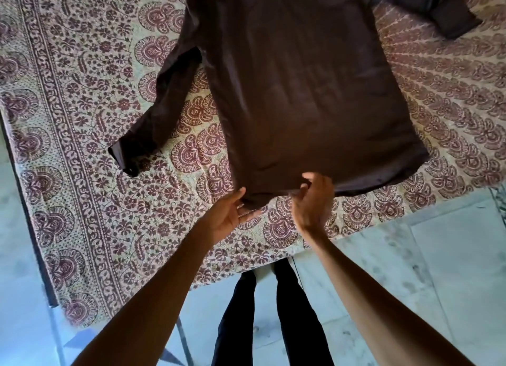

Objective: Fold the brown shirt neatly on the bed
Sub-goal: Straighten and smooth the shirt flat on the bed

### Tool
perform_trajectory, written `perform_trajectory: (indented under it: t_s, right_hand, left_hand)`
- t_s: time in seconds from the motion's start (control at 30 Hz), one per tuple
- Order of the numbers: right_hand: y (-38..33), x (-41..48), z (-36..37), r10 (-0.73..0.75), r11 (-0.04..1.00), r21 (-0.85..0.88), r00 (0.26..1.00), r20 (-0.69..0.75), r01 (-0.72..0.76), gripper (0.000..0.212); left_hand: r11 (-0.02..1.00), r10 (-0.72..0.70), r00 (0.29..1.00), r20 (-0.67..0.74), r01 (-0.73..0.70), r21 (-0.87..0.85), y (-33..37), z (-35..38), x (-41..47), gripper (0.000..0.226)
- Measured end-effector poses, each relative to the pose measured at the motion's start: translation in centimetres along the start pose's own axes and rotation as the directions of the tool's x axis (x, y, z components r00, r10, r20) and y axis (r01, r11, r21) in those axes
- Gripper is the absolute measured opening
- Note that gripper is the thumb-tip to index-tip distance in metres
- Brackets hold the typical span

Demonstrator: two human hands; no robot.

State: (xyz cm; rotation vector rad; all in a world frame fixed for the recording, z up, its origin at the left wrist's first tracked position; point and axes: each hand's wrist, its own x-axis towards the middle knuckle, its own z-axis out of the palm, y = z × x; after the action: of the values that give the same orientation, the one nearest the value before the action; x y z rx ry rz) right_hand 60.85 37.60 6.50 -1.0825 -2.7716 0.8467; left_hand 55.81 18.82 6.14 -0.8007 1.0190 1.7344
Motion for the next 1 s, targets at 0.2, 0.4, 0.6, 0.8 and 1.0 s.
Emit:
perform_trajectory:
  t_s: [0.2, 0.4, 0.6, 0.8, 1.0]
  right_hand:
    - [1.0, -1.3, -0.7, 0.719, 0.122, 0.605, 0.49, 0.493, -0.787, 0.049]
    - [1.2, 0.1, -0.9, 0.42, -0.508, 0.619, 0.455, 0.785, -0.599, 0.06]
    - [3.6, 1.6, -2.0, 0.487, -0.381, 0.698, 0.51, 0.709, -0.606, 0.037]
    - [6.3, 1.9, -3.4, 0.709, -0.274, 0.722, 0.373, 0.598, -0.635, 0.03]
    - [8.5, 2.6, -3.9, 0.716, 0.052, 0.66, 0.489, 0.498, -0.749, 0.018]
  left_hand:
    - [1.0, 0.011, 0.996, 0.091, -0.012, 0.02, -0.5, 1.8, -1.0, 0.013]
    - [0.995, -0.031, 0.992, 0.126, 0.019, 0.095, 0.4, 1.4, -0.7, 0.011]
    - [0.953, -0.039, 0.999, -0.034, 0.047, 0.301, 0.8, -0.5, -0.1, 0.009]
    - [0.828, 0.005, 0.964, -0.265, 0.145, 0.542, -0.1, -0.7, 1.4, 0.016]
    - [0.35, 0.746, 0.578, -0.331, 0.083, 0.933, -3.1, 1.4, 1.8, 0.041]
